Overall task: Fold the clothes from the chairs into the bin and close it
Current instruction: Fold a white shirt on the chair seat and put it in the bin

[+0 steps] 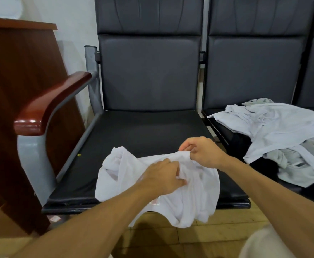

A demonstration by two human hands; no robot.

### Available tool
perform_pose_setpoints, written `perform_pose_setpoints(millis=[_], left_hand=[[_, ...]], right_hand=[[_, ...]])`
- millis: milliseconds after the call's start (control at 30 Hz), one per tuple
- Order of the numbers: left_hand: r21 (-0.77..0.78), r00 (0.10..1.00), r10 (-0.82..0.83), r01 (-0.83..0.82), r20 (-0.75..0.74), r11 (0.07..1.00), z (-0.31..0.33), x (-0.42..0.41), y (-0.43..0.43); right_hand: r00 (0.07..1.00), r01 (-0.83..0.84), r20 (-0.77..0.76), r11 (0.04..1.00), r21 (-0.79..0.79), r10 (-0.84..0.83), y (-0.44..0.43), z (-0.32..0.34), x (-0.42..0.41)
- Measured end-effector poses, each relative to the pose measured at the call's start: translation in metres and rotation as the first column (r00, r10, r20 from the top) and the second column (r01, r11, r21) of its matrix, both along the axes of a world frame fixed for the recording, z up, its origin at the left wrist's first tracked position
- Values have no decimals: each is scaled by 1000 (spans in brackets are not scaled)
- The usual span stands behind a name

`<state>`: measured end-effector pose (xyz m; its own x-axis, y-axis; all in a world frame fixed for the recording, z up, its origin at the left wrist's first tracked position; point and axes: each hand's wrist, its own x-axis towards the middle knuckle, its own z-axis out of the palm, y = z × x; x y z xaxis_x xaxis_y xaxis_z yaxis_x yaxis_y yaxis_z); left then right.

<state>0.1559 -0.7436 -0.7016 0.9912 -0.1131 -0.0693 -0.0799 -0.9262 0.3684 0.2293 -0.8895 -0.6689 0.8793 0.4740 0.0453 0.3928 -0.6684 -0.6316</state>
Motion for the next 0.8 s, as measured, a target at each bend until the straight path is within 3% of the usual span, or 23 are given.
perform_pose_setpoints(millis=[233,367,467,567,633,700,767,800], left_hand=[[-202,998,59,-59,-9,978,-3,4,-1],[-92,1000,-5,7,23,996,-9,1,-7],[-97,997,-23,30,76,995,-6,2,-8],[-291,996,65,-43,66,956,8,3,0],[-534,979,204,-171,2,828,22,3,13],[-757,945,293,-296,-144,582,34,-1,29],[-848,915,263,-387,-305,363,42,-8,42],[-856,905,240,-415,-352,308,45,-11,48]], right_hand=[[1000,15,22,998,56,-16,-3,-2,3],[999,2,37,999,33,-4,-3,-3,3],[999,-7,48,1000,-25,8,-5,-6,2],[996,2,85,996,-94,6,-9,-9,5],[998,13,68,990,-137,-4,-13,-12,8],[1000,8,24,981,-192,-3,-19,-15,10],[1000,5,-11,972,-234,-8,-24,-20,13],[1000,5,-25,968,-251,-12,-25,-21,15]])
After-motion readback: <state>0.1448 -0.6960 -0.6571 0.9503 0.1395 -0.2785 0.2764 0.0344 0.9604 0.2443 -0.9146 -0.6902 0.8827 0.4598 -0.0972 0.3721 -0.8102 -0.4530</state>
